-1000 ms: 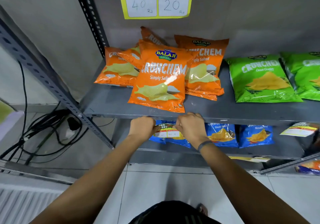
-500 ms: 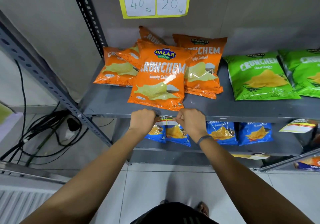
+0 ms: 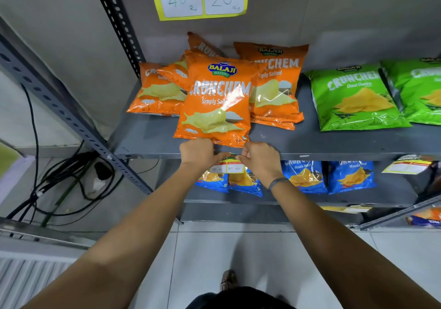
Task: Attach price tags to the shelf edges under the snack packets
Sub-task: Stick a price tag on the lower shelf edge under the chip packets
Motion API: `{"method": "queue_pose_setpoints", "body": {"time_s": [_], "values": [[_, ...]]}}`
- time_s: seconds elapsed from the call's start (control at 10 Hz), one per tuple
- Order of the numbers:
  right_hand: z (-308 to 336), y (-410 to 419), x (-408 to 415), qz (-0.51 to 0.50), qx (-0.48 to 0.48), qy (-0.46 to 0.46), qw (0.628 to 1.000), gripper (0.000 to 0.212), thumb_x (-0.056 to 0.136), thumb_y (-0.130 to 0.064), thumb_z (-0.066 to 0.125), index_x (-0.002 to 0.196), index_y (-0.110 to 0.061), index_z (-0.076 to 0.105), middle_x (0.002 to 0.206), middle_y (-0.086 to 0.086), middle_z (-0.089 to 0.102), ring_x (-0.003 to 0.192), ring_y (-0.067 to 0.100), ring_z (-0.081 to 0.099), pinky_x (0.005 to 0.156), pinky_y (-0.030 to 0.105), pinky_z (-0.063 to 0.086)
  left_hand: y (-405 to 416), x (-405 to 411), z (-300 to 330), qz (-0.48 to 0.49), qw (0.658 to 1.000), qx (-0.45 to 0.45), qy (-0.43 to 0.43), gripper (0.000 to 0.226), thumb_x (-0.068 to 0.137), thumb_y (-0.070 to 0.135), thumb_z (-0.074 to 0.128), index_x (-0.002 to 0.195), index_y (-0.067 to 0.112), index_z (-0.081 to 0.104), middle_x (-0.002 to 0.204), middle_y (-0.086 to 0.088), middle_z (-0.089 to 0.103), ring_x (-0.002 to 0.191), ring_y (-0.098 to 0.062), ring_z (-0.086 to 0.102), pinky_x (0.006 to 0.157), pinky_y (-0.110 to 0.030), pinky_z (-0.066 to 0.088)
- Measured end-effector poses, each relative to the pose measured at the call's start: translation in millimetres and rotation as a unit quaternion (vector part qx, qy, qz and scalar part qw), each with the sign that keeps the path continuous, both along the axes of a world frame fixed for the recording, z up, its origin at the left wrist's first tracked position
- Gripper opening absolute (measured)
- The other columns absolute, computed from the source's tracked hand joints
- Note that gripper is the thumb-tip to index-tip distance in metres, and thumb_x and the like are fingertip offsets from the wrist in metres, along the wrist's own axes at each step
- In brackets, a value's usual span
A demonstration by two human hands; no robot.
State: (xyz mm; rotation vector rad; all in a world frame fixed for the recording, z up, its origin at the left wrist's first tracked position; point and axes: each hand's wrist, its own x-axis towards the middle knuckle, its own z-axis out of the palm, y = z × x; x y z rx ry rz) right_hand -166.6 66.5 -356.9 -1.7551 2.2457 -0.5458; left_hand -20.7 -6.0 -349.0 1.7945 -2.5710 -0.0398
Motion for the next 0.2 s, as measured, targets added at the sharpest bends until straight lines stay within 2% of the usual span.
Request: {"method": "queue_pose_setpoints", "body": {"time_s": [0.1,0.2], "values": [[1.4,12.0,-3.1,0.011,-0.013,-0.045,0.999,0.014,0.086,-0.027,0.066,0.088,-0.014,0.063,0.088,0.008,0.072,0.084,0.028,0.066,0.069,0.036,0.056,5.2,-1.7,8.6,0.013,0.999,0.007,-0.03,0.064,0.068,0.077,0.052,0.045,0.019,0.038,0.046,0.004,0.04,0.049,-0.016,0.044,0.044,-0.02,0.021],[13.3,29.0,-11.2,0.001,-0.072,-0.066,0.995,0.019,0.089,-0.023,0.061,0.105,-0.013,0.062,0.099,0.011,0.069,0.092,0.029,0.064,0.072,0.039,0.056,12.6,-13.2,24.5,0.021,0.998,-0.032,-0.046,0.052,0.075,0.067,0.057,0.061,0.017,0.055,0.059,0.001,0.055,0.069,-0.022,0.056,0.049,-0.022,0.029]]}}
